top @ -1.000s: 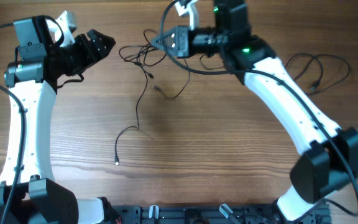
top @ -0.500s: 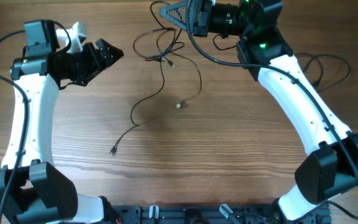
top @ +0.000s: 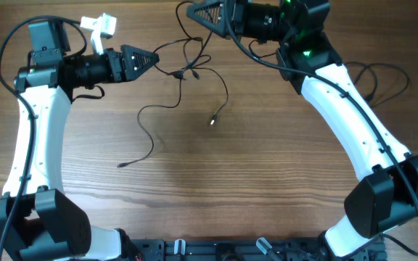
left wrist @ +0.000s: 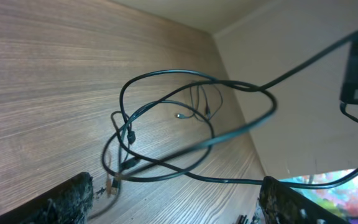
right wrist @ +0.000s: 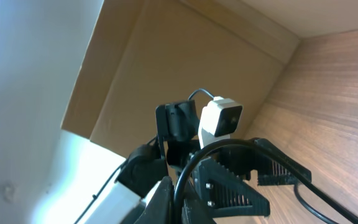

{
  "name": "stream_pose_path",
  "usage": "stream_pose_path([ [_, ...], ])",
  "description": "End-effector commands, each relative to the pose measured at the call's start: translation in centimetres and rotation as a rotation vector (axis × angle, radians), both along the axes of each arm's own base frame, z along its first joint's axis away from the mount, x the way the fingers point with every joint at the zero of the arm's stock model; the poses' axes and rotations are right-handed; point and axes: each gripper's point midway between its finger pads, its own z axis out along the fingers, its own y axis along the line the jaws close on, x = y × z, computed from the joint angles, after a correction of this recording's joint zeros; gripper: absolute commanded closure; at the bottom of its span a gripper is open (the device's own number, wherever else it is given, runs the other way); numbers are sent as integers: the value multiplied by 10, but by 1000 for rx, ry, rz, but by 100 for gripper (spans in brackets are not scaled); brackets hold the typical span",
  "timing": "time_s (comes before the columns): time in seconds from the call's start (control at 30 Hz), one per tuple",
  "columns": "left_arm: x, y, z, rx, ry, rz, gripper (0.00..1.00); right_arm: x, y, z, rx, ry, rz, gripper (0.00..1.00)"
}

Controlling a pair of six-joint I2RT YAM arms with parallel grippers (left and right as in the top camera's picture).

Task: Untangle cables

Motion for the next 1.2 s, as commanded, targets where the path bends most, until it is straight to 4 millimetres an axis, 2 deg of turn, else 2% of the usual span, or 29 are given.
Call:
stream_pose_path([
  [0.0,-5,-12,4,-24,-32,-64,18,7,-3,11,30,37,-51,96],
  [0.37,3,-33,-30,201,-4,-22,23,2,-1,12,32,35,-28,96],
  [0.43,6,-35,-39,247,5,-11,31,0,-1,14,33,22,-14,96],
  [0.47,7,-37,-43,267,11,-8,40,-1,-1,16,38,2,-9,96],
  [0.53,9,-38,-53,299,27,-3,75,-4,-1,23,51,-42,1,96],
  [0.57,11,-38,-61,317,47,5,83,-7,-1,29,64,-82,11,96],
  [0.6,12,-38,-67,327,71,16,89,-10,-2,36,79,-126,19,96],
  [0.7,16,-35,-86,347,139,49,91,-17,-6,55,118,-274,24,95],
  [0.8,16,-35,-104,345,204,48,87,-24,-9,71,150,-404,18,96],
  [0.93,16,-35,-130,351,276,37,80,-27,-11,76,165,-443,18,96],
  [0.97,15,-35,-135,351,294,35,69,-28,-10,76,163,-444,22,96],
  [1.0,15,-35,-138,350,308,36,45,-28,-10,76,162,-444,26,96],
  [1.03,15,-34,-140,351,312,38,36,-29,-10,75,159,-447,32,96],
  [1.1,18,-30,-138,346,305,51,21,-32,-10,74,153,-453,47,96],
  [1.17,24,-23,-129,311,315,97,17,-34,-9,72,148,-455,64,96],
])
